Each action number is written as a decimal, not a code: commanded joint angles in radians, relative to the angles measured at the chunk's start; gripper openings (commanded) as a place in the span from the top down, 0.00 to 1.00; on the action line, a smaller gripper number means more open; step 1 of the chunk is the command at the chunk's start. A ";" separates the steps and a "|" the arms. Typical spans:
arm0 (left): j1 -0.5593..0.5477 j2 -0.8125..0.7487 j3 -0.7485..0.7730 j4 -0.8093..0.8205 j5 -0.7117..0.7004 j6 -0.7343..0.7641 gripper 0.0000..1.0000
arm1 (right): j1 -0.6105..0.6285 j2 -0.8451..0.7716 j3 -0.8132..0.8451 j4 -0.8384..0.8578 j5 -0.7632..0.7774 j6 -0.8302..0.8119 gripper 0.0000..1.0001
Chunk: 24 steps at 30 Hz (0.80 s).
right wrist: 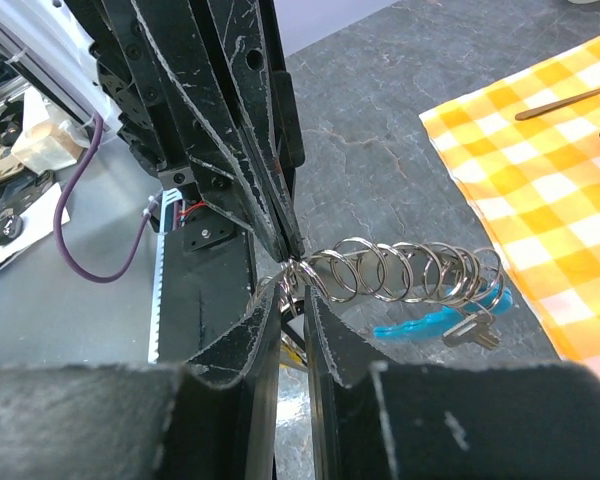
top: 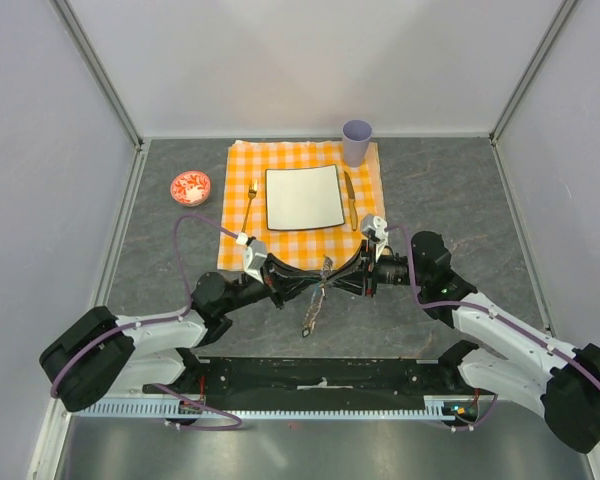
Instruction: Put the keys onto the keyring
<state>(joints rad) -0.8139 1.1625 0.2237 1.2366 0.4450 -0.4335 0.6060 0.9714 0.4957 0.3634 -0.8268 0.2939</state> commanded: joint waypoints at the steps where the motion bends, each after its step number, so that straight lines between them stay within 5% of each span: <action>1: -0.002 0.005 0.048 0.116 -0.017 -0.017 0.98 | -0.003 0.006 -0.006 0.101 -0.032 0.021 0.78; 17: -0.004 0.029 0.043 0.184 0.006 -0.048 0.98 | -0.003 0.062 -0.036 0.253 -0.058 0.077 0.83; 24: -0.004 0.022 0.029 0.179 0.001 -0.037 0.98 | -0.005 0.044 -0.011 0.157 -0.067 0.038 1.00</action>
<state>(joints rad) -0.8139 1.1946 0.2329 1.2625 0.4480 -0.4599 0.5999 1.0332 0.4633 0.5335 -0.8642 0.3607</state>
